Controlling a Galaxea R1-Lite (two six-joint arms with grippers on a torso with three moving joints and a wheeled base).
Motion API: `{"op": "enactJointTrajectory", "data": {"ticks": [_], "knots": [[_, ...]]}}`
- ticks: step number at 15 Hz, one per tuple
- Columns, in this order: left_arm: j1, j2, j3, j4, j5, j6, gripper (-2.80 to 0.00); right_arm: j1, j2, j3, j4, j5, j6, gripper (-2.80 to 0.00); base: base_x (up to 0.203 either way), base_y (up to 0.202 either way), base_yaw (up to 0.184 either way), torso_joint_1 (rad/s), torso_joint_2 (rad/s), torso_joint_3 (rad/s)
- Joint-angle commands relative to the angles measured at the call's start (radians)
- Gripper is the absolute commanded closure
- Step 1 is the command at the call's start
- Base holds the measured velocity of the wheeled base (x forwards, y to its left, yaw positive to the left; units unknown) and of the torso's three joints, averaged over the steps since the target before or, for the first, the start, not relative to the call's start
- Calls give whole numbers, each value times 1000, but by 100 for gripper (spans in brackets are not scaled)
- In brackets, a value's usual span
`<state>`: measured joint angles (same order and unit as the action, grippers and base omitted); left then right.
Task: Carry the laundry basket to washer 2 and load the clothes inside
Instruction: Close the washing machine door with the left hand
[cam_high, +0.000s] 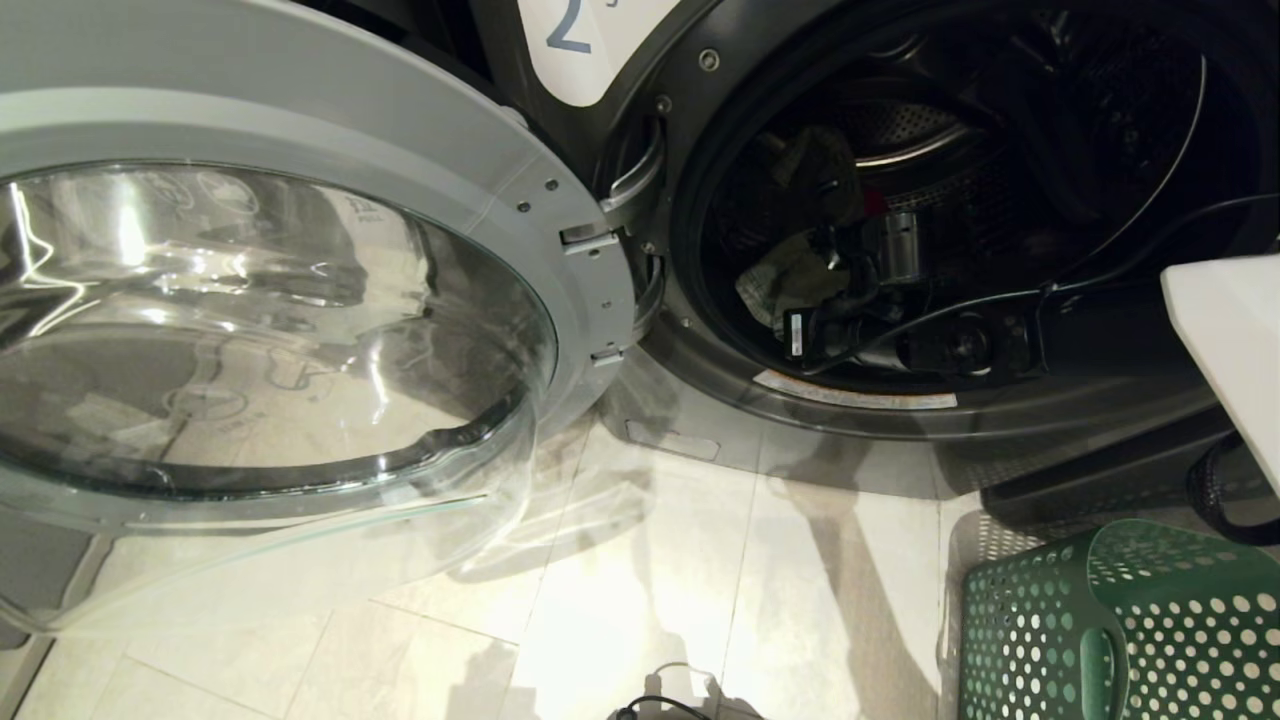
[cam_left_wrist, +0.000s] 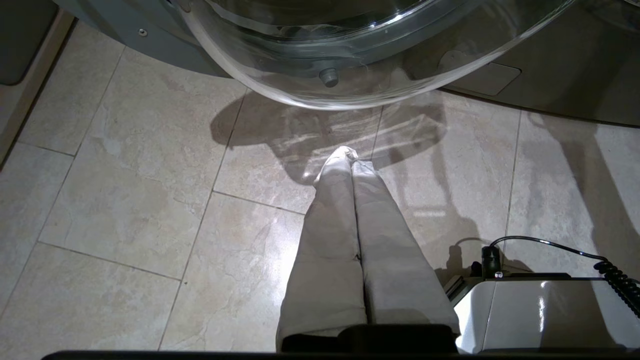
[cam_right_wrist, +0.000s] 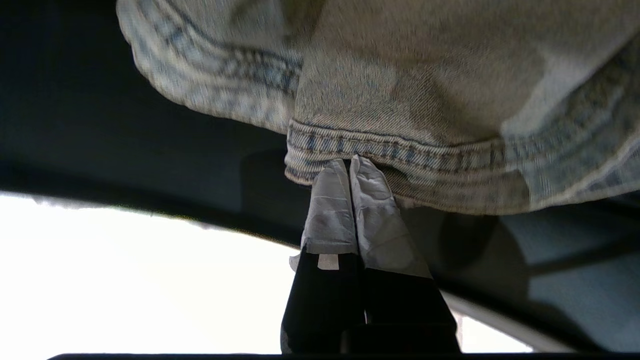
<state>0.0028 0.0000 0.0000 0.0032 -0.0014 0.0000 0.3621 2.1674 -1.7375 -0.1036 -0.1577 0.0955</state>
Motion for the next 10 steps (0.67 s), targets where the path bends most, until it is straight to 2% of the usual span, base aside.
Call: {"op": "enactJointTrajectory", "data": {"ticks": [1, 7, 10], "knots": [[0, 2, 0, 0, 0, 0, 0, -5, 21, -46, 45, -2, 5, 0, 0, 0, 0, 0, 0, 0], [0, 2, 0, 0, 0, 0, 0, -14, -41, -36, 188, 3, 13, 0, 0, 0, 0, 0, 0, 0], [0, 2, 0, 0, 0, 0, 0, -14, -18, -51, 187, 3, 15, 0, 0, 0, 0, 0, 0, 0]]}}
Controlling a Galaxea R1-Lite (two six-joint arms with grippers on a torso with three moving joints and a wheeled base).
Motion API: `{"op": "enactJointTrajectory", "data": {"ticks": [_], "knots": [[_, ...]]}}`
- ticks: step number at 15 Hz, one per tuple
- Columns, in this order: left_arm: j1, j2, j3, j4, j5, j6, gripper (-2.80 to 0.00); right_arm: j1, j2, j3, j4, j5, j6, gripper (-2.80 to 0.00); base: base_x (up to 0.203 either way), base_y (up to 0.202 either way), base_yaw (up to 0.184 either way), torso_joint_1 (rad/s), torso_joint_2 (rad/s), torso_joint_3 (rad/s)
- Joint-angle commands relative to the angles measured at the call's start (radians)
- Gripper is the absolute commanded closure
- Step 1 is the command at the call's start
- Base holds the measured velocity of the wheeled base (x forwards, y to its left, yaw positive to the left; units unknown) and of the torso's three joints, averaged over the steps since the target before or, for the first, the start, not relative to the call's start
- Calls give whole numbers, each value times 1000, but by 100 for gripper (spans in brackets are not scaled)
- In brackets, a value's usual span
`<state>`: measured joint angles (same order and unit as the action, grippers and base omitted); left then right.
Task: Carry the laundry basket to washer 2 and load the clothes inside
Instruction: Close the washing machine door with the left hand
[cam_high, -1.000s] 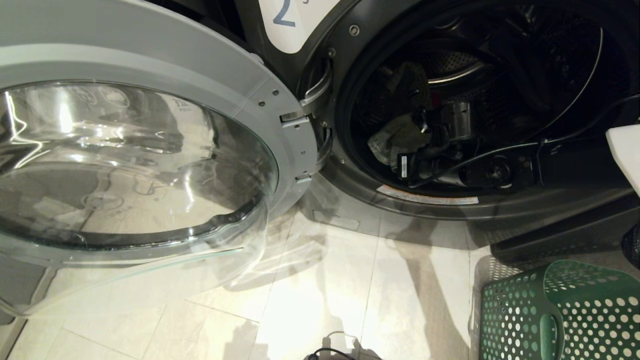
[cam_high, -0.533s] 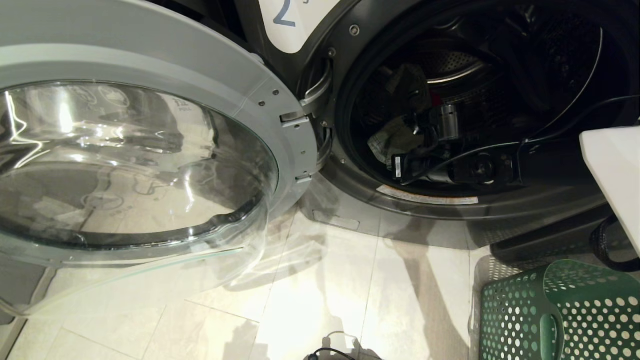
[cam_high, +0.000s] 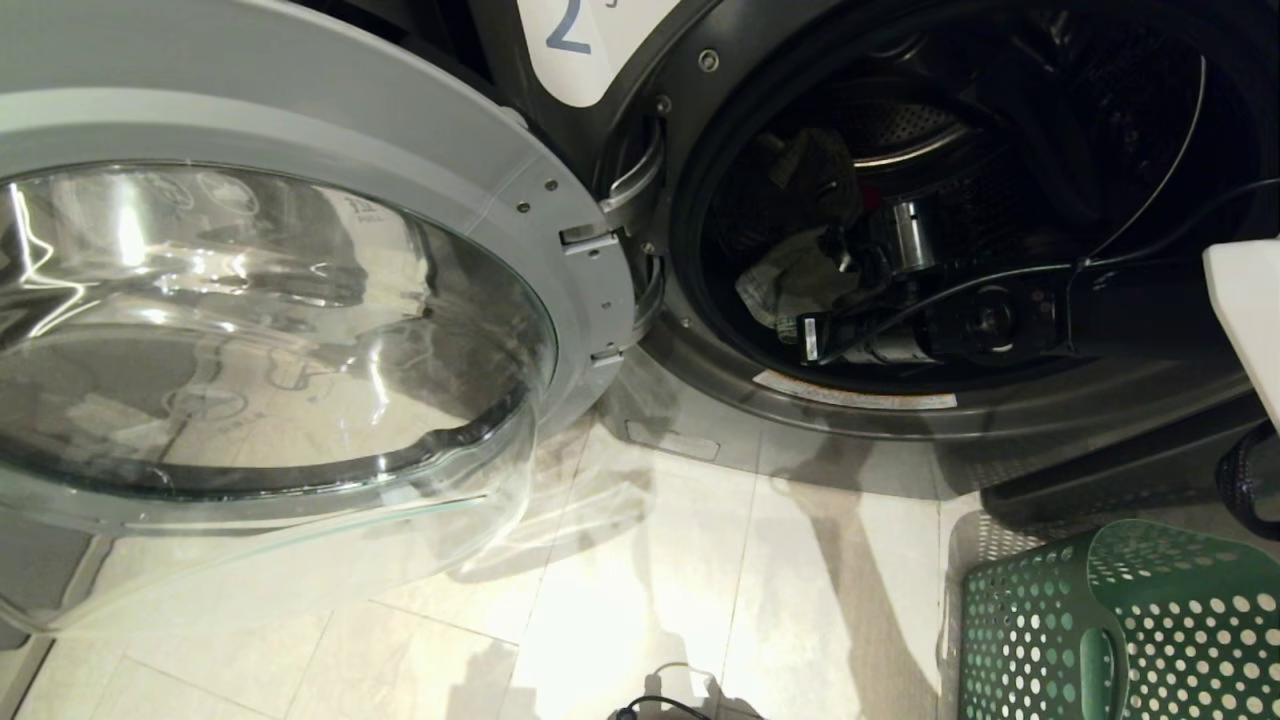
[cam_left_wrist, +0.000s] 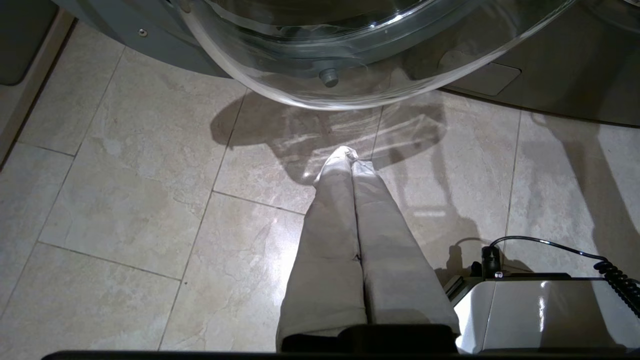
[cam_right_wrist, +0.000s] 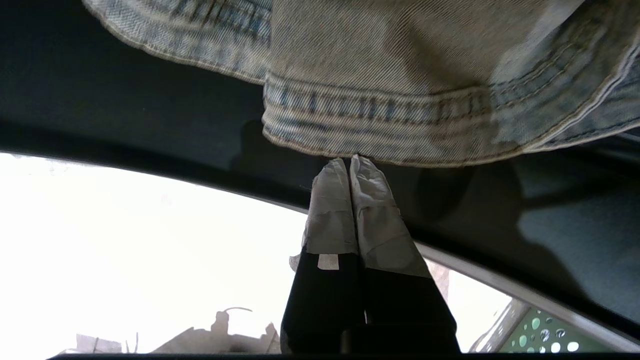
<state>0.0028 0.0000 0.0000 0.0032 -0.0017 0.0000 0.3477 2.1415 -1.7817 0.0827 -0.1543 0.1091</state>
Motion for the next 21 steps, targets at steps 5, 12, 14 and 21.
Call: {"op": "enactJointTrajectory", "data": {"ticks": [5, 12, 14, 21], "knots": [[0, 2, 0, 0, 0, 0, 0, -6, 150, -168, -7, -13, 1, 0, 0, 0, 0, 0, 0, 0], [0, 2, 0, 0, 0, 0, 0, -36, 185, -179, -439, -122, -8, 0, 0, 0, 0, 0, 0, 0], [0, 2, 0, 0, 0, 1, 0, -38, 201, -179, -547, -178, -14, 0, 0, 0, 0, 0, 0, 0], [0, 2, 0, 0, 0, 0, 0, -29, 133, -155, -746, -268, 1, 0, 0, 0, 0, 0, 0, 0]]}}
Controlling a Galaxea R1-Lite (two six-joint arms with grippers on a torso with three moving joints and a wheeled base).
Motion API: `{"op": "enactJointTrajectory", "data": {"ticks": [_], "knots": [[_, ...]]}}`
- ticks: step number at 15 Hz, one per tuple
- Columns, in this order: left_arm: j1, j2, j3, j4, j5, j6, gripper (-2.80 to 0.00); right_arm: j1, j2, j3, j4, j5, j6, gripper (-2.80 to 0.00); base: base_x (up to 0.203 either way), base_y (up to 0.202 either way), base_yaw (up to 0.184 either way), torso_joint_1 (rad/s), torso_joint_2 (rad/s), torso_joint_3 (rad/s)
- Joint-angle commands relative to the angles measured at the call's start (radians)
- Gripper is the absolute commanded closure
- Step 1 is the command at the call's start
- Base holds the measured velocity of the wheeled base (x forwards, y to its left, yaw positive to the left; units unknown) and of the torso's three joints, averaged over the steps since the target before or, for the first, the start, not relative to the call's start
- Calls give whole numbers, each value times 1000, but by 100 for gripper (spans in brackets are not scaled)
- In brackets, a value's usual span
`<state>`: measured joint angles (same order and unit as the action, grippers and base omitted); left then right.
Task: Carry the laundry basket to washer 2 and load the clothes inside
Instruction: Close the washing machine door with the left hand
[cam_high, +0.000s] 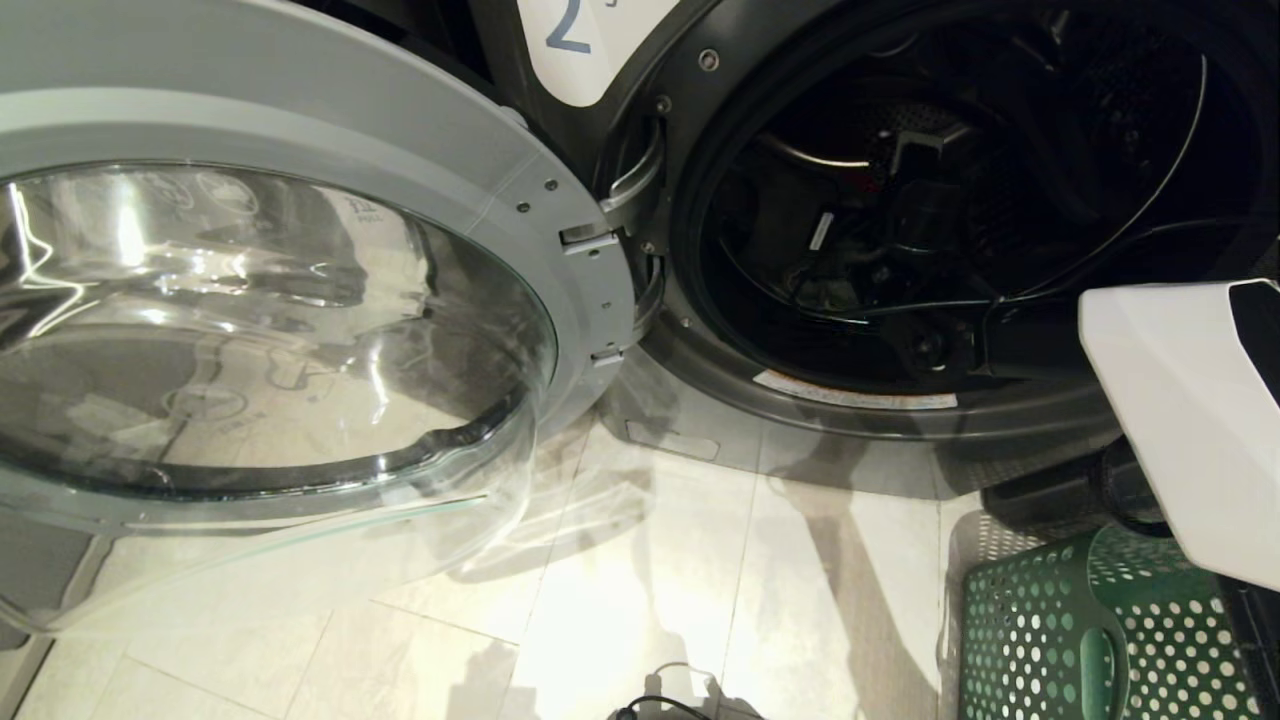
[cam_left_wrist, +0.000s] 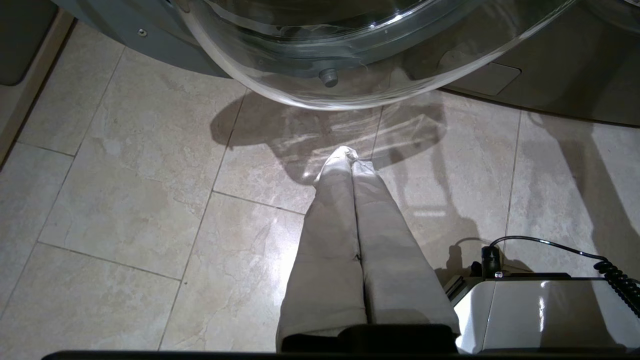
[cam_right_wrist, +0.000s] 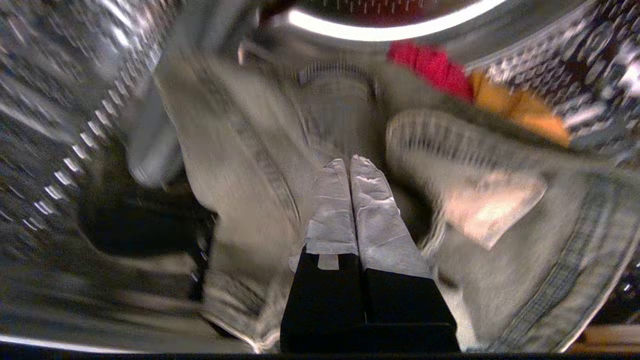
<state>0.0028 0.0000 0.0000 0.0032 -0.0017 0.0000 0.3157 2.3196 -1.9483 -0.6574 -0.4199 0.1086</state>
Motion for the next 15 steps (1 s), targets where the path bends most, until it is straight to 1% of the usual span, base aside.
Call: {"op": "enactJointTrajectory", "data": {"ticks": [1, 3, 5, 7, 10, 12, 14, 15], "knots": [[0, 2, 0, 0, 0, 0, 0, 6, -93, 52, 7, 3, 4, 0, 0, 0, 0, 0, 0, 0], [0, 2, 0, 0, 0, 0, 0, 17, -188, 164, 73, 24, 18, 0, 0, 0, 0, 0, 0, 0], [0, 2, 0, 0, 0, 0, 0, 41, -317, 371, 150, 43, 39, 0, 0, 0, 0, 0, 0, 0], [0, 2, 0, 0, 0, 0, 0, 71, -466, 583, 190, 58, 45, 0, 0, 0, 0, 0, 0, 0], [0, 2, 0, 0, 0, 0, 0, 133, -711, 939, 232, 63, 24, 0, 0, 0, 0, 0, 0, 0], [0, 2, 0, 0, 0, 0, 0, 184, -905, 1148, 257, 23, -16, 0, 0, 0, 0, 0, 0, 0], [0, 2, 0, 0, 0, 0, 0, 233, -1091, 1292, 305, -45, -66, 0, 0, 0, 0, 0, 0, 0], [0, 2, 0, 0, 0, 0, 0, 237, -1196, 1346, 354, -51, -91, 0, 0, 0, 0, 0, 0, 0]]}}
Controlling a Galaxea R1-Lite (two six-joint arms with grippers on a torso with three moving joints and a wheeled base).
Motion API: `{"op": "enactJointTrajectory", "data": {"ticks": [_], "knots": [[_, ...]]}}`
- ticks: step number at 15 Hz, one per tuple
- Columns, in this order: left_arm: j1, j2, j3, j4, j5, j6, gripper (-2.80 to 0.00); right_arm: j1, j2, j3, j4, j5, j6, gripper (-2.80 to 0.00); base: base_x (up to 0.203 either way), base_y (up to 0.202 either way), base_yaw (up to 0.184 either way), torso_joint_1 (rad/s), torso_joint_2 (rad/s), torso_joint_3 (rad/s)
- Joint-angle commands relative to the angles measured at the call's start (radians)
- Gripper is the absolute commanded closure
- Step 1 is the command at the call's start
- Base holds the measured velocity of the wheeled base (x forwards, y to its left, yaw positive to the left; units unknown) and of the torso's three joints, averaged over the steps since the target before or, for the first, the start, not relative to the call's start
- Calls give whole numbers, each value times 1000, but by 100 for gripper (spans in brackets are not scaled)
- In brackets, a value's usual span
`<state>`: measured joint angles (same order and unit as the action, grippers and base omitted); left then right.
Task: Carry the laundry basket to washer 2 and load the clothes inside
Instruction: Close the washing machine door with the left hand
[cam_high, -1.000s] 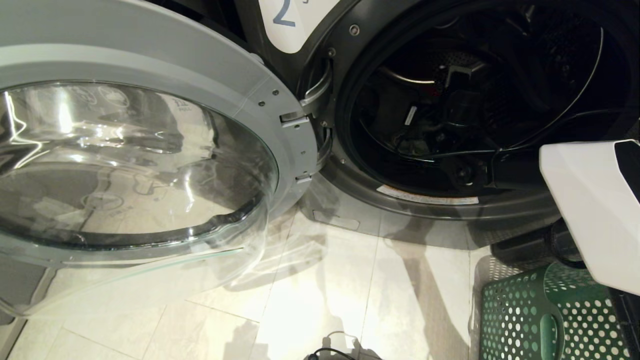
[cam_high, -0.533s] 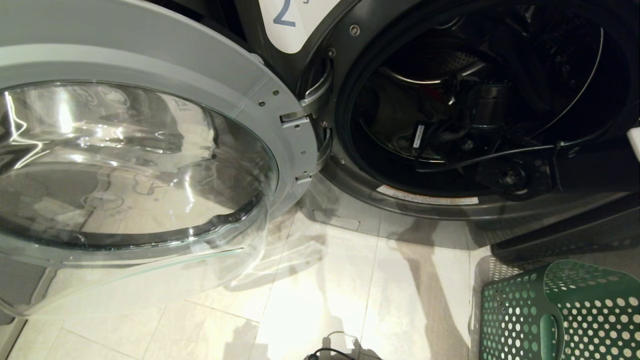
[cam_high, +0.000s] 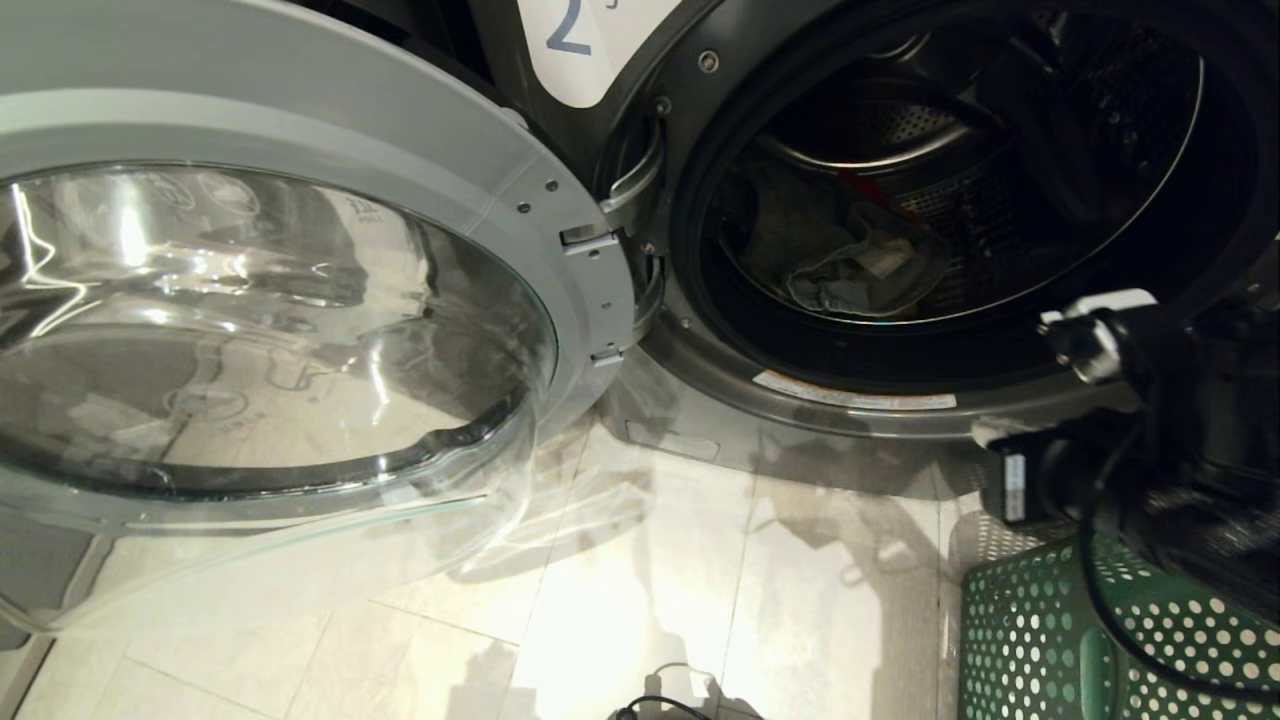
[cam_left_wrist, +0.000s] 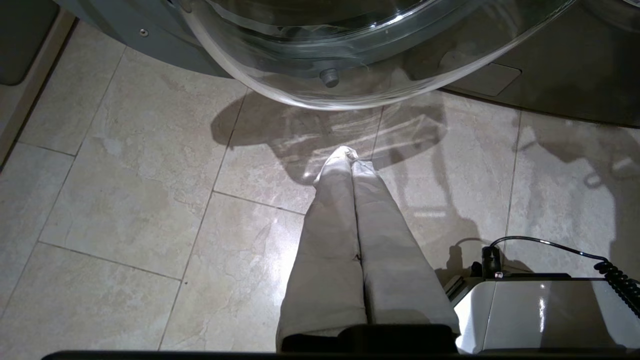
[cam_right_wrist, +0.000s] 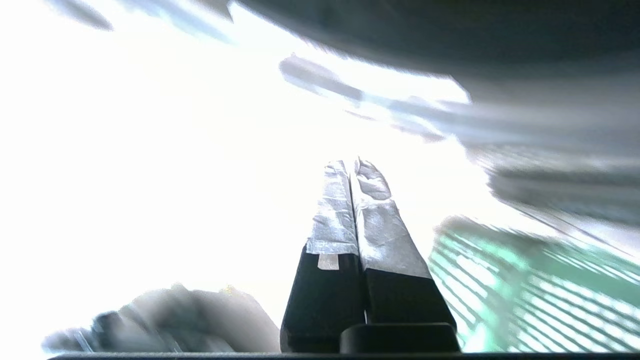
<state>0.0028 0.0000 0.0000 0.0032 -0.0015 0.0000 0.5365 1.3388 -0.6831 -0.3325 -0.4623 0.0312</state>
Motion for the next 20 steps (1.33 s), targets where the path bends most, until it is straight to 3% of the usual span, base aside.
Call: {"op": "enactJointTrajectory", "data": {"ticks": [1, 5, 8, 11, 12, 16, 20], "knots": [[0, 2, 0, 0, 0, 0, 0, -4, -307, 115, 84, 12, -34, 0, 0, 0, 0, 0, 0, 0], [0, 2, 0, 0, 0, 0, 0, -255, -707, 275, 334, 309, -130, 0, 0, 0, 0, 0, 0, 0], [0, 2, 0, 0, 0, 0, 0, -387, -992, 482, 397, 470, -186, 0, 0, 0, 0, 0, 0, 0], [0, 2, 0, 0, 0, 0, 0, -481, -1083, 681, 336, 500, -198, 0, 0, 0, 0, 0, 0, 0], [0, 2, 0, 0, 0, 0, 0, -520, -1121, 682, 336, 503, -199, 0, 0, 0, 0, 0, 0, 0], [0, 2, 0, 0, 0, 0, 0, -535, -1334, 683, 334, 503, -196, 0, 0, 0, 0, 0, 0, 0], [0, 2, 0, 0, 0, 0, 0, -537, -1337, 683, 332, 480, -73, 0, 0, 0, 0, 0, 0, 0]]}}
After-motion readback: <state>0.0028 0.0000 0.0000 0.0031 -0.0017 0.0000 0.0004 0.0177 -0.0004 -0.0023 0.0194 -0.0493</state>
